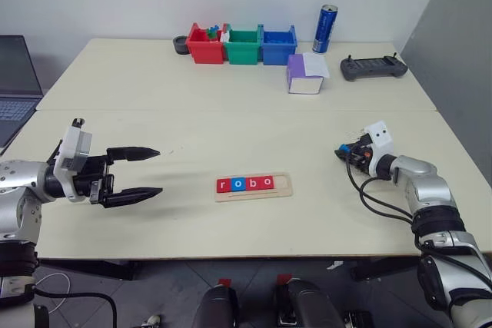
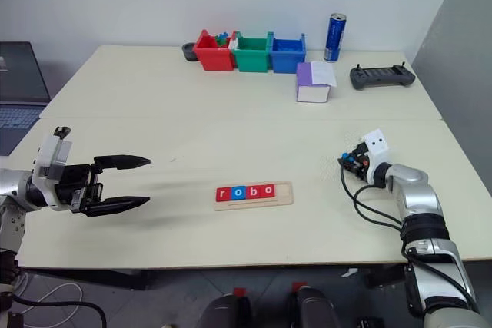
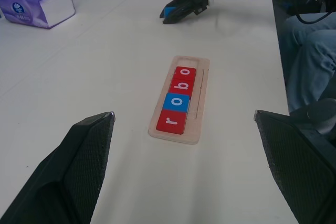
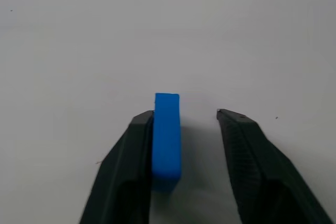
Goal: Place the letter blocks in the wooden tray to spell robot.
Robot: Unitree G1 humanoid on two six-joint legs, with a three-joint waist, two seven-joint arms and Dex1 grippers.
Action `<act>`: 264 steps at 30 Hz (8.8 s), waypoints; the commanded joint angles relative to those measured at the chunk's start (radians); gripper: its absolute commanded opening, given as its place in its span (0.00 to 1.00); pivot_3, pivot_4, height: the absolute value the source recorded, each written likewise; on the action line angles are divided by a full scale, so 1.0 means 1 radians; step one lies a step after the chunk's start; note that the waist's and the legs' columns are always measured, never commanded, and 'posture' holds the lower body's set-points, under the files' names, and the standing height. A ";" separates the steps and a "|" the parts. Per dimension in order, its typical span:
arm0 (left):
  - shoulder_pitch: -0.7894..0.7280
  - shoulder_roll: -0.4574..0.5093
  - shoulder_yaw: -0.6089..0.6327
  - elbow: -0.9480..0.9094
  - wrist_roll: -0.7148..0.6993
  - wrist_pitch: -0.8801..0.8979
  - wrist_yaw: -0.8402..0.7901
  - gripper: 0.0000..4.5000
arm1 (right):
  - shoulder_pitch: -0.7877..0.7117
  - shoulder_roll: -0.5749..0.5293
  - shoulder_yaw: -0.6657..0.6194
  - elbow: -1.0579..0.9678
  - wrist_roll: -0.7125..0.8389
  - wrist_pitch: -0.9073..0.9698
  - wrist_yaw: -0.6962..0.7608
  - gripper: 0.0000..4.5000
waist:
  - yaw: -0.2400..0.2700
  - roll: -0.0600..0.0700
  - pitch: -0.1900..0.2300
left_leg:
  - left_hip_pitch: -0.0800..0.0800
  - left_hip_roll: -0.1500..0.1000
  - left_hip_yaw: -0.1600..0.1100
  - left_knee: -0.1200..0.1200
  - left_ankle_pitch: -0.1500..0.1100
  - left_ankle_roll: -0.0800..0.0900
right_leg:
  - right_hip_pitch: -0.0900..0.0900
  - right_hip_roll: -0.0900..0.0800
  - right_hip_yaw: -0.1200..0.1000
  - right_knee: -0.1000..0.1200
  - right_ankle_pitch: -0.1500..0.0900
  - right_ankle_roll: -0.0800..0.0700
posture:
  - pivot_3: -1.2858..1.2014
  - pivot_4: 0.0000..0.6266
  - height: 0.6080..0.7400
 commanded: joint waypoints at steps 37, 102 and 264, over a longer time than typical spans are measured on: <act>-0.168 0.008 -0.182 0.164 -0.035 -0.096 -0.007 1.00 | 0.453 -0.147 -0.099 -0.951 0.158 0.463 -0.238 0.56 | 0.008 0.000 0.000 | -0.002 -0.001 -0.001 0.000 0.000 0.001 | -0.001 0.001 0.000 -0.001 0.000 0.000 | 0.52 0.24 1.00; -0.162 0.025 -0.164 0.172 -0.043 -0.107 -0.007 1.00 | 0.533 0.216 -0.056 -0.977 0.063 0.580 -0.545 0.49 | 0.005 -0.007 -0.005 | -0.001 0.000 -0.001 0.000 0.000 0.000 | 0.000 0.000 0.000 -0.001 0.000 0.000 | 0.52 0.24 1.00; 0.130 0.019 0.111 -0.127 -0.016 0.030 0.027 1.00 | -0.339 0.134 0.437 0.013 -0.193 -0.136 0.663 0.78 | 0.000 -0.003 -0.002 | 0.000 0.000 -0.001 0.001 0.001 -0.002 | -0.002 -0.001 -0.001 0.006 0.000 -0.001 | 0.52 0.24 1.00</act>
